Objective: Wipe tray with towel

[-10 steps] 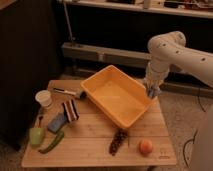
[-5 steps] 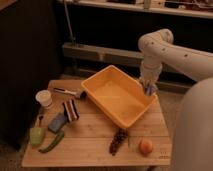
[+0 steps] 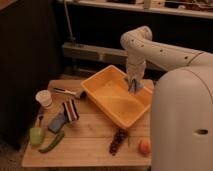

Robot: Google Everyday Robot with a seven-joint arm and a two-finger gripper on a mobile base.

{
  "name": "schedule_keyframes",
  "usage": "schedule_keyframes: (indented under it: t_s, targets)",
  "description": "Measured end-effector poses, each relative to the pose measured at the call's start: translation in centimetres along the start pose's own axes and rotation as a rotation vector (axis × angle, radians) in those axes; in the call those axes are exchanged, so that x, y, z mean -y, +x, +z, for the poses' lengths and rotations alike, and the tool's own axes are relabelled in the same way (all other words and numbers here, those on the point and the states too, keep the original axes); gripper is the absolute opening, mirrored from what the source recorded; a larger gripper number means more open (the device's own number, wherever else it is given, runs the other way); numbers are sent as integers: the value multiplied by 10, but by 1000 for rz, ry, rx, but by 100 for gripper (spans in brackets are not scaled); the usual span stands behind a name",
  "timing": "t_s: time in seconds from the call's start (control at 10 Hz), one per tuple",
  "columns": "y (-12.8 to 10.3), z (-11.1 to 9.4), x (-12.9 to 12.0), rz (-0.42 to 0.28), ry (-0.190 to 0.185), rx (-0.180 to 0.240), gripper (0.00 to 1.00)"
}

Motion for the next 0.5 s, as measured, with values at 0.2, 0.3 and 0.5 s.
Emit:
schedule_keyframes:
  t_s: [0.2,0.3,0.5]
  targets:
    - [3,-4,0,-3,-23,27,66]
    - [0,-7,-7,-8,-40,45,56]
    - [-13,-14,-42,-20,-96,79,34]
